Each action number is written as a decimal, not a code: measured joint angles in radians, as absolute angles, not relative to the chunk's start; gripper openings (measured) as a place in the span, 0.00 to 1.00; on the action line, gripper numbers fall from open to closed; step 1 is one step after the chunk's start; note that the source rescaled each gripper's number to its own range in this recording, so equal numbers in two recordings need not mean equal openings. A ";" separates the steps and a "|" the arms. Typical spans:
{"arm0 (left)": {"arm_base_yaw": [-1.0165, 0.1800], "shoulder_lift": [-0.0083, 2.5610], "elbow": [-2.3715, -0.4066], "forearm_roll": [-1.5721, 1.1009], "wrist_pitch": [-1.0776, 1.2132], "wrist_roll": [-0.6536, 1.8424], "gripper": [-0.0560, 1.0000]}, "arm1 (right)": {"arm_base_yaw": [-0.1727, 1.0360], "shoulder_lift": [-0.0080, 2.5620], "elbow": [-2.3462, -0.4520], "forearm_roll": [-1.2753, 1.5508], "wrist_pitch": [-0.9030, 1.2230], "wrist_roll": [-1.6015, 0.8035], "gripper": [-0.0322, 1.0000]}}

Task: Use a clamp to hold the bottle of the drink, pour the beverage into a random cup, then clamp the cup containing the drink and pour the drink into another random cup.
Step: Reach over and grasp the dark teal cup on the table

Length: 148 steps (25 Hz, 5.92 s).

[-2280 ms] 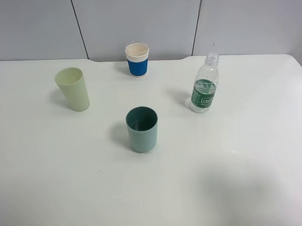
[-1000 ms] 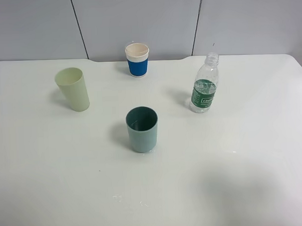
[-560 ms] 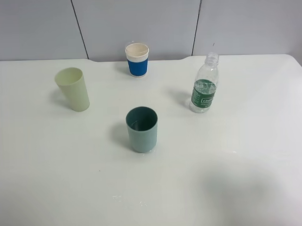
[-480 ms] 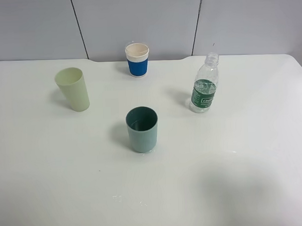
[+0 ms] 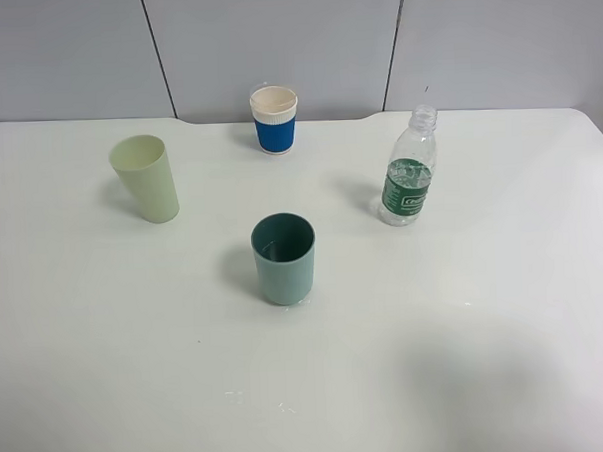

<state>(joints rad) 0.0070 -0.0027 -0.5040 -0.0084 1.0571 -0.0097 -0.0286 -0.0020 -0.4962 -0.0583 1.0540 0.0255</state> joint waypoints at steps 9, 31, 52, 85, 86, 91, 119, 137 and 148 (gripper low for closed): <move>0.007 -0.003 -0.504 0.006 1.057 -0.029 1.00 | -0.029 -0.002 -0.496 -0.058 1.054 0.025 1.00; 0.007 0.551 -0.527 0.015 0.714 0.110 1.00 | -0.029 -0.002 -0.496 -0.058 1.054 0.025 1.00; -0.342 0.960 -0.524 0.019 0.691 0.185 1.00 | -0.029 -0.002 -0.496 -0.058 1.054 0.025 1.00; -0.620 1.401 -0.212 0.006 -0.352 0.085 1.00 | -0.029 -0.002 -0.496 -0.058 1.054 0.026 1.00; -0.620 1.424 -0.209 0.032 -0.390 0.071 1.00 | -0.029 -0.002 -0.496 -0.058 1.054 0.026 1.00; -0.620 1.518 -0.205 0.168 -0.562 0.019 1.00 | -0.029 -0.002 -0.496 -0.058 1.054 0.026 1.00; -0.620 1.928 -0.240 0.290 -1.203 0.011 1.00 | -0.029 -0.002 -0.496 -0.058 1.054 0.026 1.00; -0.620 2.017 -0.303 0.330 -1.210 0.026 1.00 | -0.029 -0.002 -0.496 -0.058 1.054 0.026 1.00; -0.620 2.050 -0.376 0.369 -1.211 0.030 1.00 | -0.029 -0.002 -0.496 -0.058 1.054 0.026 1.00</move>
<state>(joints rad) -0.6198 2.0505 -0.3763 0.3689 -1.2109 0.0304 -0.0286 -0.0020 -0.4962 -0.0583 1.0540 0.0262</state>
